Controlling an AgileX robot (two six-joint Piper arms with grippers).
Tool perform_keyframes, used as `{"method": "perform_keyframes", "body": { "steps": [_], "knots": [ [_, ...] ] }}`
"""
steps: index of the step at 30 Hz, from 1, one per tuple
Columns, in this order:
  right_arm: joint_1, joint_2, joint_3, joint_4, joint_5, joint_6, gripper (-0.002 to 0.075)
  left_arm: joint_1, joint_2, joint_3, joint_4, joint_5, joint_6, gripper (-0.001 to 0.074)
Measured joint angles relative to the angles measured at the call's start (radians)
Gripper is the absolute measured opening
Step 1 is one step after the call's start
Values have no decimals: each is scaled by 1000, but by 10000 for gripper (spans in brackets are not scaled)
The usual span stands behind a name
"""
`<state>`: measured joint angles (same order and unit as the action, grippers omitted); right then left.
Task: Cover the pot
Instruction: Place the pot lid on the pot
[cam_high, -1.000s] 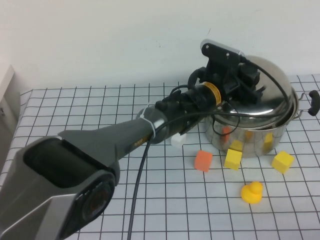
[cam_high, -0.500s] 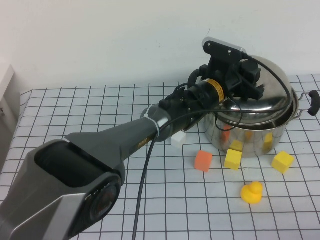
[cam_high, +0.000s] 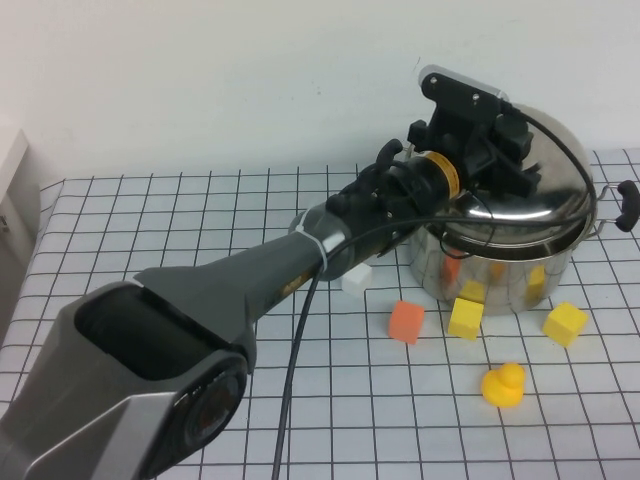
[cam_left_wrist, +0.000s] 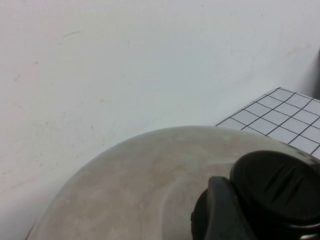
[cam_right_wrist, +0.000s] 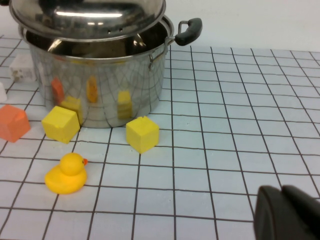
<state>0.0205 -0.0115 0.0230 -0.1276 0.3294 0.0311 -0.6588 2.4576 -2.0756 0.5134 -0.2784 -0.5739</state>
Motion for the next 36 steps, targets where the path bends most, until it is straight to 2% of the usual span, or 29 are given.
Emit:
{"method": "perform_keyframes", "body": {
  "steps": [16, 36],
  "knots": [
    [0, 0, 0, 0, 0, 0, 9, -6, 110, -111, -6, 26, -9, 331],
    [0, 0, 0, 0, 0, 0, 9, -8, 135, -116, 0, -57, -3, 331]
  ]
}}
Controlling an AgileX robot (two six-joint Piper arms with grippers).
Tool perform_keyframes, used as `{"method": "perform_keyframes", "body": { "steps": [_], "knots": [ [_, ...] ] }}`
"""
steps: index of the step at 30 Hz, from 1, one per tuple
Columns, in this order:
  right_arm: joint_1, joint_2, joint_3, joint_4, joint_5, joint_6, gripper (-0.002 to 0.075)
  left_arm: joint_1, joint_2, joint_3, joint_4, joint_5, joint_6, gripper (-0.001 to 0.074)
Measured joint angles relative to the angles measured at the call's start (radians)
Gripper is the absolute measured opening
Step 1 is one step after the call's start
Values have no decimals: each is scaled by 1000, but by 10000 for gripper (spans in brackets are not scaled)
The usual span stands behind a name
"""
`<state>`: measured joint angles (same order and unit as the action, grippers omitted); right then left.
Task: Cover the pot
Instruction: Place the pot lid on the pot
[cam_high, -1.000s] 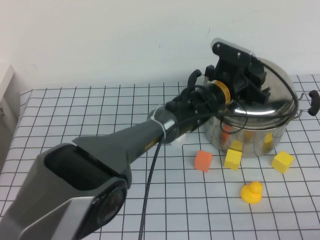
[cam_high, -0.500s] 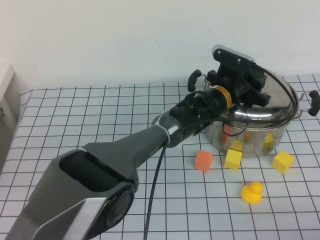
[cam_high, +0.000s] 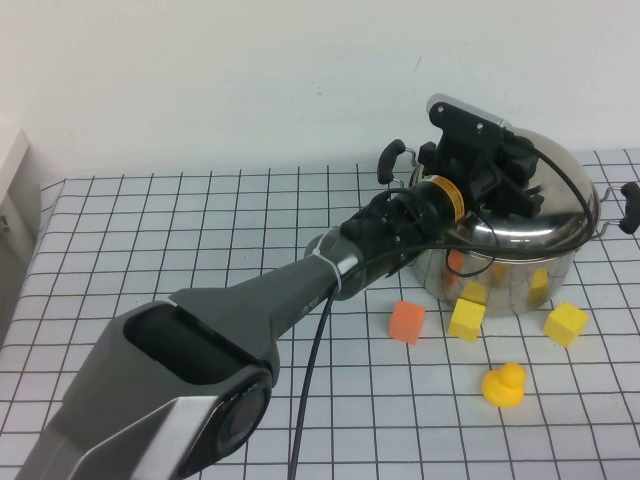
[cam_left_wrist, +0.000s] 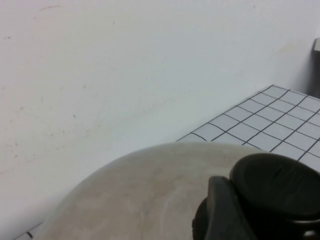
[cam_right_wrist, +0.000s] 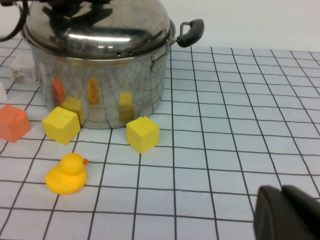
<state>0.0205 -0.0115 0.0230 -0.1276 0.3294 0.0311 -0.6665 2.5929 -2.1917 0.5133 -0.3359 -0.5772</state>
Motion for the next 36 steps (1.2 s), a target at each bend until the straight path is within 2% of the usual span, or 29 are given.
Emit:
{"method": "perform_keyframes", "body": {
  "steps": [16, 23, 31, 36],
  "knots": [
    [0, 0, 0, 0, 0, 0, 9, 0, 21, -2, -31, -45, -4, 331],
    [0, 0, 0, 0, 0, 0, 9, 4, 22, -2, -61, -49, 1, 439],
    [0, 0, 0, 0, 0, 0, 9, 14, -6, -2, -61, -36, 91, 454],
    [0, 0, 0, 0, 0, 0, 9, 23, -97, -2, -61, 17, 140, 444]
  ]
}}
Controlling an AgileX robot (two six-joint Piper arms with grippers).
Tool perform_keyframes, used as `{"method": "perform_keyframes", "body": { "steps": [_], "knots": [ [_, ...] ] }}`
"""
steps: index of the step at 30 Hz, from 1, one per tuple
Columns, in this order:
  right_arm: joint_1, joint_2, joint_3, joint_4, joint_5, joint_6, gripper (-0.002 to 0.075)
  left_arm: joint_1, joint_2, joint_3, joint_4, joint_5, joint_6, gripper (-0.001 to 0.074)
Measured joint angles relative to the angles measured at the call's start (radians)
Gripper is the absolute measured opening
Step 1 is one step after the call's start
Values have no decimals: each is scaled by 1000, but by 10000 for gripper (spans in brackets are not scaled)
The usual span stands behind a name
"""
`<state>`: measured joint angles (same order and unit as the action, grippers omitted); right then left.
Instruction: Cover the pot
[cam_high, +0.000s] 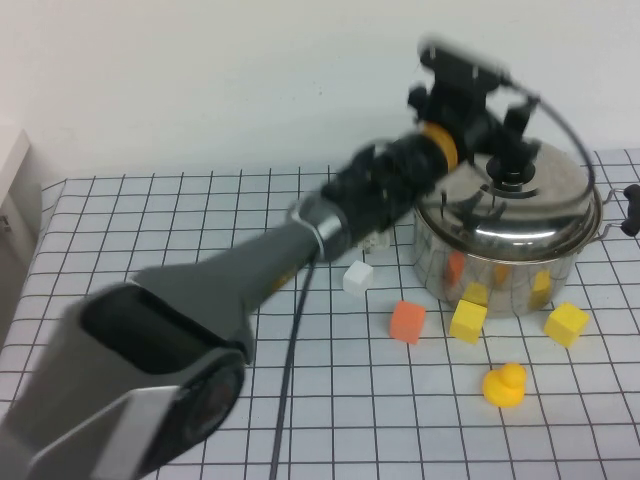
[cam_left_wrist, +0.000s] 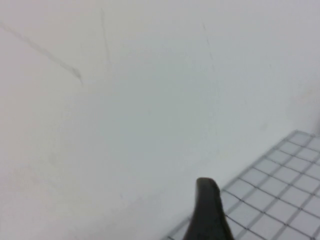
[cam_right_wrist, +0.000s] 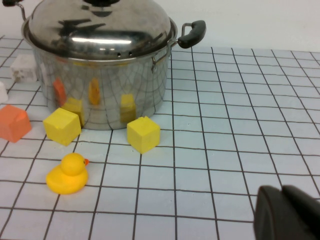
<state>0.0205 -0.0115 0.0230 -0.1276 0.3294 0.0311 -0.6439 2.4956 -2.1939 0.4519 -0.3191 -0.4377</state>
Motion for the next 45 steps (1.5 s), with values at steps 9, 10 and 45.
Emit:
{"method": "perform_keyframes", "body": {
  "steps": [9, 10, 45],
  "knots": [
    [0, 0, 0, 0, 0, 0, 9, 6, -234, 0, 48, 326, 10, 165],
    [0, 0, 0, 0, 0, 0, 9, 6, -266, 0, 49, 368, 12, 110],
    [0, 0, 0, 0, 0, 0, 9, 7, -2117, 1226, 509, 999, -553, 0]
  ]
}}
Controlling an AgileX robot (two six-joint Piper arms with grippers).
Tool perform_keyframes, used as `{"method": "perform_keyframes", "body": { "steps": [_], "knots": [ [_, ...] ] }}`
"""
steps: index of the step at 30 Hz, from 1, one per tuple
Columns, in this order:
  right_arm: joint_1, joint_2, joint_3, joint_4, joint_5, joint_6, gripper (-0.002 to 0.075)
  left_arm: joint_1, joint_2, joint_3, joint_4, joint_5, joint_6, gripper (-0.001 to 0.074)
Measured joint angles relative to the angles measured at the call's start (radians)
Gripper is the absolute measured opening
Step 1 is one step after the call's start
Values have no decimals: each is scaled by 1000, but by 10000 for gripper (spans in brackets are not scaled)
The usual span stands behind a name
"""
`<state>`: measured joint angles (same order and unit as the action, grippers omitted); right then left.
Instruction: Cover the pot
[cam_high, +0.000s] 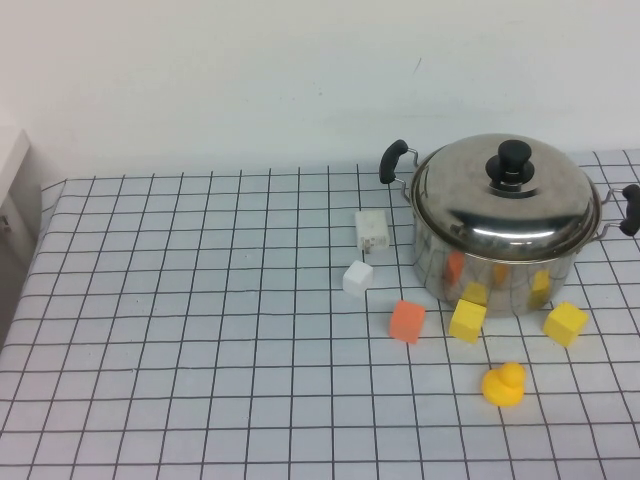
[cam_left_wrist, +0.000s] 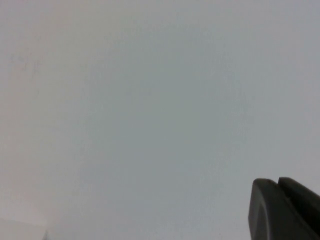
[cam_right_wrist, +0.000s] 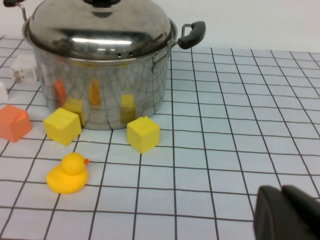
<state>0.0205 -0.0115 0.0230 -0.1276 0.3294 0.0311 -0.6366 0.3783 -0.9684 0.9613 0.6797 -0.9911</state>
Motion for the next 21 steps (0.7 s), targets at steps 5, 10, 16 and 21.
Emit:
{"method": "perform_keyframes", "body": {
  "steps": [5, 10, 16, 21],
  "knots": [
    [0, 0, 0, 0, 0, 0, 9, 0, -107, 85, -69, 70, 13, 0],
    [0, 0, 0, 0, 0, 0, 9, 0, -116, 101, -160, 143, 100, 0],
    [-2, 0, 0, 0, 0, 0, 9, 0, -116, 103, -287, 174, 125, 0],
    [-2, 0, 0, 0, 0, 0, 9, 0, -116, 103, -344, 186, 179, 0]
  ]
}}
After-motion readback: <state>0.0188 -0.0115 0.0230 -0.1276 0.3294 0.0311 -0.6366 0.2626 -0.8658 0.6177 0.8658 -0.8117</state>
